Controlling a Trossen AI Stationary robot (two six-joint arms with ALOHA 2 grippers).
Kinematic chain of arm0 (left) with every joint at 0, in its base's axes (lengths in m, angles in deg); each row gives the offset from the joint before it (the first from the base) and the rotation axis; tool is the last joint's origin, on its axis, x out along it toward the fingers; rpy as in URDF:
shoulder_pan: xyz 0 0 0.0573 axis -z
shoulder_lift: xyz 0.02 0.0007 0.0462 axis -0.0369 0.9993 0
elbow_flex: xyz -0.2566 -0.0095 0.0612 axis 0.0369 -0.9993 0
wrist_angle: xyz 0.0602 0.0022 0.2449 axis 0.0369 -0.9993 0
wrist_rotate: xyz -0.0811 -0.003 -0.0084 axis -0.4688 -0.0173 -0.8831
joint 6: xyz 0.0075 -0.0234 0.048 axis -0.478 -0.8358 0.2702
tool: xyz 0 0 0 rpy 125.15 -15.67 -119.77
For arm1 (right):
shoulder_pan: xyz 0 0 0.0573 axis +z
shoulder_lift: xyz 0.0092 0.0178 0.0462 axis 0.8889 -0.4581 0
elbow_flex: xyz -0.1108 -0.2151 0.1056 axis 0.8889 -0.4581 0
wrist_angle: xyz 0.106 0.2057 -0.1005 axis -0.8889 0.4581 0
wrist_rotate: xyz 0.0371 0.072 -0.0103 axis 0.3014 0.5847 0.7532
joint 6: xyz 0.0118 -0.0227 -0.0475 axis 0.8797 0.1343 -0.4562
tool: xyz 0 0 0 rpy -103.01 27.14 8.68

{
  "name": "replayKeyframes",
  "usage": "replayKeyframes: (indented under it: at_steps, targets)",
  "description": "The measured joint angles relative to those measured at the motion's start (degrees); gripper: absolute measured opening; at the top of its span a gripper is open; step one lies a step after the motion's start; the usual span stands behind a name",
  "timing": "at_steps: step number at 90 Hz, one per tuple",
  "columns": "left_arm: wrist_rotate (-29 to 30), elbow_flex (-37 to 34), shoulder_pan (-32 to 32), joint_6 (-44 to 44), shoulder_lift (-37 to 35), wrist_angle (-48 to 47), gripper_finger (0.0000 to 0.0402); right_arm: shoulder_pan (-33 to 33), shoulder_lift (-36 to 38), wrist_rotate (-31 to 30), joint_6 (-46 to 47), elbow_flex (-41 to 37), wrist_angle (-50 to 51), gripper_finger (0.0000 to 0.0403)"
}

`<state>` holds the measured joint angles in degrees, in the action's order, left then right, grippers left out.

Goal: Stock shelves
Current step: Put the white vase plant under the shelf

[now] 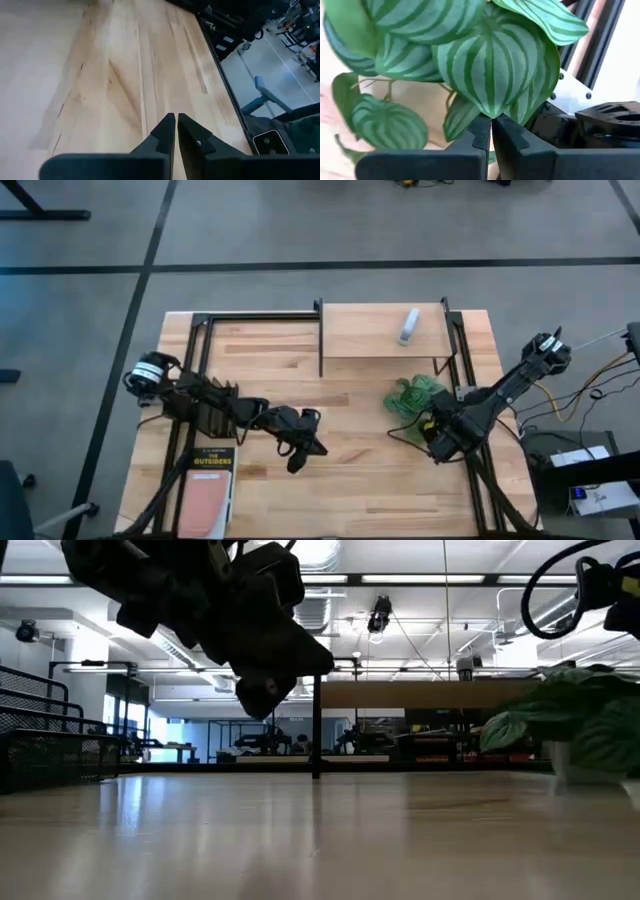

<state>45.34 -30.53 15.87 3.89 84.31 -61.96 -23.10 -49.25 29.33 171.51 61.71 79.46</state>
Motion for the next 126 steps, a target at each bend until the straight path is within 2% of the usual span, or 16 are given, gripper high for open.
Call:
replayKeyframes:
  at_steps: [24, 54, 95, 126]
  targets:
    - [0.00, 0.00, 0.00, -0.02, 0.00, 0.21, 0.0004, 0.07, 0.00, -0.07, -2.72, 0.02, -2.37, 0.0000]
    - [-0.02, -0.02, 0.00, -0.02, 0.00, 0.23, 0.0004, 0.07, -0.02, -4.87, -9.24, 0.02, -5.11, 0.0000]
    - [-0.02, -0.02, 0.00, -0.04, 0.00, 0.22, 0.0004, 0.09, -0.02, -5.36, -23.84, 1.83, -13.13, 0.0000]
    - [-0.02, -0.04, 0.00, -0.04, 0.00, 0.22, 0.0004, 0.09, -0.02, -8.39, -29.68, 4.82, -14.35, 0.0000]
